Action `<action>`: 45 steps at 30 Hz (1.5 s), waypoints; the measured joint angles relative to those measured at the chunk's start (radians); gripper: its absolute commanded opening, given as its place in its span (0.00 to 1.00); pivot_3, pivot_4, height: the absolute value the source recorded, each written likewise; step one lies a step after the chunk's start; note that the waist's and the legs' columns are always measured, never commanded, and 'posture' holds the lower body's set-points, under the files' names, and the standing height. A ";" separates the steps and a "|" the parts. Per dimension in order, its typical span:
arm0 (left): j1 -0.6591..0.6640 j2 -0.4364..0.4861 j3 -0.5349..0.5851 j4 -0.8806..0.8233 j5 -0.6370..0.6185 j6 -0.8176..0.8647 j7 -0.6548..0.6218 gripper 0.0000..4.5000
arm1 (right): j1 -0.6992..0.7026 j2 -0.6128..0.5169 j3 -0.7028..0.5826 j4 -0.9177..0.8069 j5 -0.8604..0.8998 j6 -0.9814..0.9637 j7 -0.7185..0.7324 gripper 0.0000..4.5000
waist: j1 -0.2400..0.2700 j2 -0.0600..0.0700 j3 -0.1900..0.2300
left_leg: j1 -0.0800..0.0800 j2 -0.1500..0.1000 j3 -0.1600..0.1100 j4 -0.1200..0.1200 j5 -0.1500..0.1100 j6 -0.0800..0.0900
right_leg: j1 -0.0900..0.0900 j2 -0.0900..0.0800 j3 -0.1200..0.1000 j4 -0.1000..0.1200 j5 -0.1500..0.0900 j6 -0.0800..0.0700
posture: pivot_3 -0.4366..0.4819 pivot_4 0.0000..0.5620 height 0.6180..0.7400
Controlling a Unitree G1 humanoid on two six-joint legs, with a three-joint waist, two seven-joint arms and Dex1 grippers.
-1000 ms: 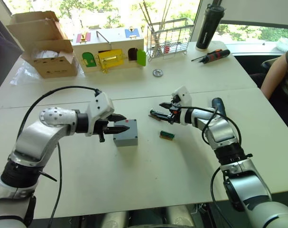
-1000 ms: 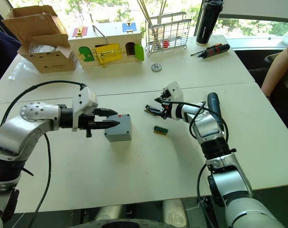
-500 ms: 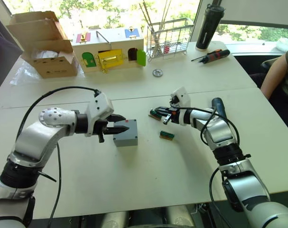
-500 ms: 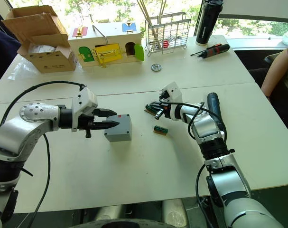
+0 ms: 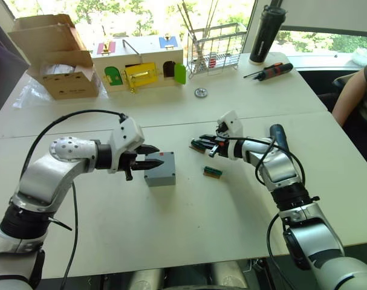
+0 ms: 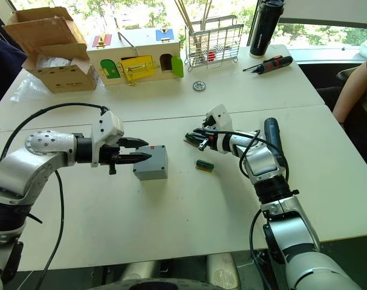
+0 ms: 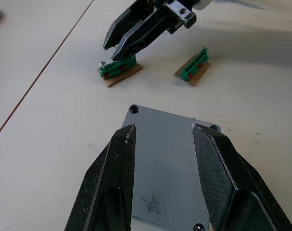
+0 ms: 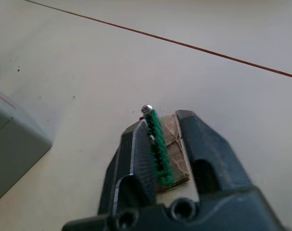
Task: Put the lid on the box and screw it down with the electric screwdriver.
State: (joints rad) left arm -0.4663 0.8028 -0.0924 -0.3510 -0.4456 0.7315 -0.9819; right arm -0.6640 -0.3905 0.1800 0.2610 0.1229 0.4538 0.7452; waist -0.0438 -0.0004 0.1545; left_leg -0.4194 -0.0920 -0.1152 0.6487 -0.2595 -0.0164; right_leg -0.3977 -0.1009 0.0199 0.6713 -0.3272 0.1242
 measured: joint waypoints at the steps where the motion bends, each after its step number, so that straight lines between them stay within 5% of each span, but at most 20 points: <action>1: 0.000 0.000 0.000 0.002 0.000 0.000 0.000 0.42 | 0.002 -0.002 -0.001 -0.008 0.001 0.007 -0.001 0.30 | 0.000 0.000 0.000 | 0.000 0.000 0.000 0.000 0.000 0.000 | 0.000 0.000 0.000 0.000 0.000 0.000 | 0.48 0.27 1.00; 38: 0.013 -0.002 -0.012 0.008 0.021 -0.017 0.002 0.42 | 0.057 0.018 -0.002 -0.060 0.009 0.040 -0.032 0.30 | 0.000 0.000 0.000 | 0.000 0.000 0.000 0.000 0.000 0.000 | 0.000 0.000 0.000 0.000 0.000 0.000 | 0.48 0.27 1.00; 42: 0.013 -0.002 -0.012 0.008 0.022 -0.017 0.002 0.42 | 0.057 0.019 -0.002 -0.060 0.009 0.038 -0.035 0.01 | 0.000 0.000 0.000 | 0.000 0.000 0.000 0.000 0.000 0.000 | 0.000 0.000 0.000 0.000 0.000 0.000 | 0.48 0.27 1.00; 45: 0.013 -0.002 -0.012 0.008 0.022 -0.017 0.001 0.42 | 0.057 0.021 -0.002 -0.058 0.009 0.031 -0.040 0.01 | 0.000 0.000 0.000 | 0.000 0.000 0.000 0.000 0.000 0.000 | 0.000 0.000 0.000 0.000 0.000 0.000 | 0.48 0.27 1.00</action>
State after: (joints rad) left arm -0.4537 0.8007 -0.1045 -0.3428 -0.4237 0.7142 -0.9810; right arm -0.6072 -0.3694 0.1777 0.2027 0.1316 0.4847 0.7049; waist -0.0436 -0.0005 0.1545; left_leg -0.4195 -0.0921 -0.1152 0.6488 -0.2595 -0.0164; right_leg -0.3977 -0.1009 0.0199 0.6715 -0.3272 0.1242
